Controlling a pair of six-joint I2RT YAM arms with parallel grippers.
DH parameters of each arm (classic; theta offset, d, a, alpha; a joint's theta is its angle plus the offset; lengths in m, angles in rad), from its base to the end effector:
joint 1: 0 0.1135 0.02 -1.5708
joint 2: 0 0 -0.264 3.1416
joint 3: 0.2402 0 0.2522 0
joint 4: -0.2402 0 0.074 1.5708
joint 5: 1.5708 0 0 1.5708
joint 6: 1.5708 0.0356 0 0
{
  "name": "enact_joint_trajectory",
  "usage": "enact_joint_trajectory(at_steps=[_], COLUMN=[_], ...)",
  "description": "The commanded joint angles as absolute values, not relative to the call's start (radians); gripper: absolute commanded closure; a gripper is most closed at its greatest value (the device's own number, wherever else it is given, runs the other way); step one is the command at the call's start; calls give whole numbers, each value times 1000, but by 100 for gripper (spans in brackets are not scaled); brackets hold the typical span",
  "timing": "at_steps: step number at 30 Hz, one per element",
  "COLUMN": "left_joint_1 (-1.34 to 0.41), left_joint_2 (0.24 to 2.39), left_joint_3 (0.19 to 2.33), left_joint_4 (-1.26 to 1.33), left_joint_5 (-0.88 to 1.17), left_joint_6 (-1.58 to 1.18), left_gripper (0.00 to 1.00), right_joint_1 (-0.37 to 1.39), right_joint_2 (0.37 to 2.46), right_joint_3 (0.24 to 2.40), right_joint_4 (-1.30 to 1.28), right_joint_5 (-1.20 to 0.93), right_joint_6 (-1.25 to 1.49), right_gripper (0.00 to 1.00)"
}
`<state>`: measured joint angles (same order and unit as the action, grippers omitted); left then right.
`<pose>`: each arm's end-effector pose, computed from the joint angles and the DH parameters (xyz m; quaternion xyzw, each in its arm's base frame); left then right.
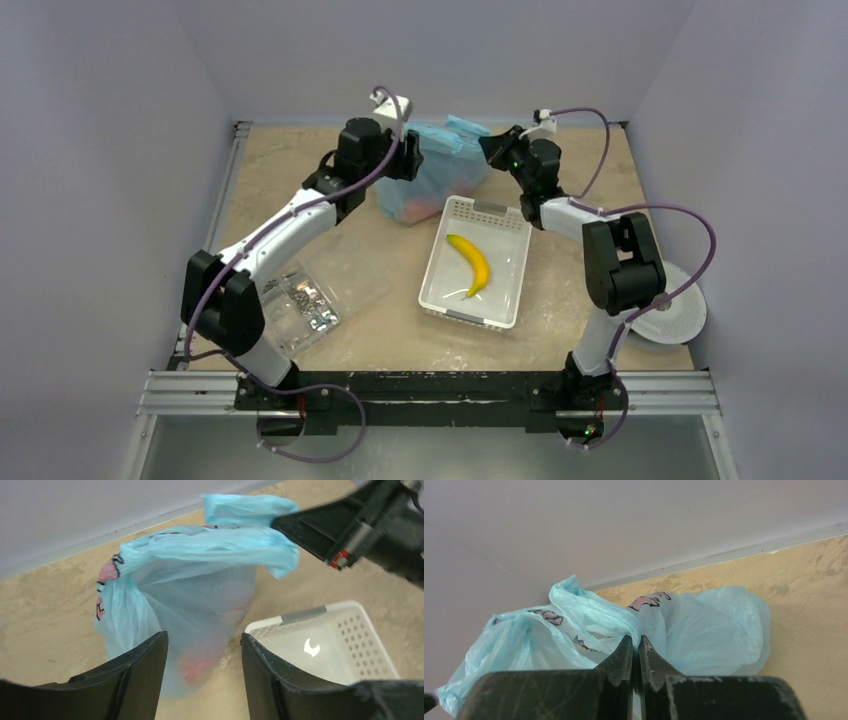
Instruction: Take the fake fruits out of the plastic bag
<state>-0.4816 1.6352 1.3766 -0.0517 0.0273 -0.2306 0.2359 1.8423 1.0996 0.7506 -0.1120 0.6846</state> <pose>0.3483 -0.1831 0.3389 0.1091 0.8004 -0.2158 0.5485 0.4086 0.1023 0.2472 0.1177 0.6944 0.3501 0.6175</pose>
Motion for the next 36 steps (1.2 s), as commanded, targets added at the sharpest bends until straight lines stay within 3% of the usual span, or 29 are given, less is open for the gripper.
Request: enact_joint_trajectory(at_steps=[1, 3, 8, 12, 14, 15, 17, 18, 19, 20, 24, 31, 33, 35, 36], left_joint_1=[-608, -667, -748, -764, -757, -754, -752, -752, -750, -747, -694, -570, -559, -568, -580], left_joint_2=[1589, 1614, 1751, 1896, 1938, 1952, 1964, 1955, 1942, 1919, 1802, 1695, 1682, 1678, 1676], left_joint_3=[1400, 1419, 1558, 1710, 1762, 1792, 1820, 1819, 1805, 1785, 1714, 1632, 1618, 1625, 1625], left_joint_4=[-187, -165, -152, -134, -130, -146, -170, -188, -192, -194, -269, -295, -289, -307, -310], left_joint_5=[-175, -256, -465, -570, -561, -544, -528, -515, -503, -498, -235, 103, 131, 156, 147], left_joint_6=[148, 266, 428, 527, 529, 512, 477, 459, 430, 394, 173, -74, -96, -52, -25], left_gripper=[44, 36, 7, 2, 8, 17, 47, 71, 88, 99, 100, 100, 100, 100, 90], right_joint_1=[256, 265, 272, 274, 277, 278, 282, 283, 284, 284, 297, 339, 344, 345, 344], right_joint_2=[1773, 1753, 1720, 1695, 1689, 1684, 1666, 1657, 1651, 1647, 1656, 1687, 1681, 1668, 1669], right_joint_3=[1168, 1172, 1146, 1117, 1103, 1095, 1073, 1067, 1066, 1071, 1127, 1208, 1202, 1185, 1192], right_joint_4=[652, 627, 627, 637, 643, 639, 634, 630, 619, 601, 516, 412, 417, 448, 451], right_joint_5=[-148, -127, -125, -111, -111, -108, -82, -75, -67, -56, -42, -89, -110, -114, -125], right_joint_6=[524, 489, 485, 488, 488, 483, 470, 458, 439, 416, 277, 10, -29, -9, 18], right_gripper=[100, 100, 100, 100, 100, 100, 100, 100, 100, 100, 99, 70, 72, 81, 86])
